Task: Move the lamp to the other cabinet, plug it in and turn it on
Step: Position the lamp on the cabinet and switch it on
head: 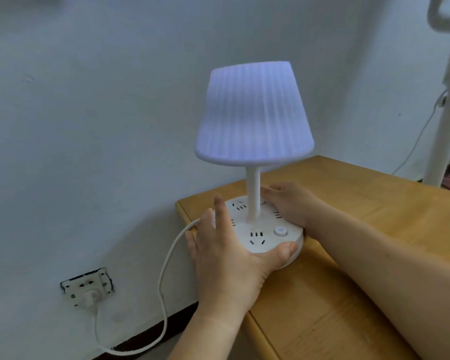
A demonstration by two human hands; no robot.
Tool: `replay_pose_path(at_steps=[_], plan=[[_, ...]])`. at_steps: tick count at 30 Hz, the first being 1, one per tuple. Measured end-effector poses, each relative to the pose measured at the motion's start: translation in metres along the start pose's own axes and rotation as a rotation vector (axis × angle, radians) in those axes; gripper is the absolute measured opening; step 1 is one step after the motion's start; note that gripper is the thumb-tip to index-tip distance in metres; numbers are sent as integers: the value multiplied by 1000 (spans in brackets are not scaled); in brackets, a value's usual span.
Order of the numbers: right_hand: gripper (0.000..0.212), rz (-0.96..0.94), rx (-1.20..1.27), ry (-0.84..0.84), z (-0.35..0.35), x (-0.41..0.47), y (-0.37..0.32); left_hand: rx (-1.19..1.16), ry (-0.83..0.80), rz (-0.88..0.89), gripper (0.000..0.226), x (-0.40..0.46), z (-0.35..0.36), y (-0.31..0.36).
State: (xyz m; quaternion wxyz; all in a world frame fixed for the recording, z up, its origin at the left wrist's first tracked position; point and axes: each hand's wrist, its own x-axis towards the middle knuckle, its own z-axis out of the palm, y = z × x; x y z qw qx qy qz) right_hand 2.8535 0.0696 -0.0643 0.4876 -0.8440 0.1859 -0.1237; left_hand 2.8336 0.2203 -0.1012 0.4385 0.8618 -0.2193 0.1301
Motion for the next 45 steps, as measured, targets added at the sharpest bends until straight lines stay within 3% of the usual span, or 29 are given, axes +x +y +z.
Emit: replay_pose_path(at_steps=[23, 30, 36, 45], plan=[[36, -46, -79, -2, -1, 1, 1, 4, 6, 1, 134, 1, 2, -2], [42, -55, -165, 8, -1, 0, -4, 58, -43, -38, 134, 4, 0, 0], [57, -18, -106, 33, -1, -14, -6, 128, -81, -58, 134, 6, -4, 3], [60, -3, -38, 86, -17, -31, -7, 97, -144, -40, 133, 7, -16, 1]])
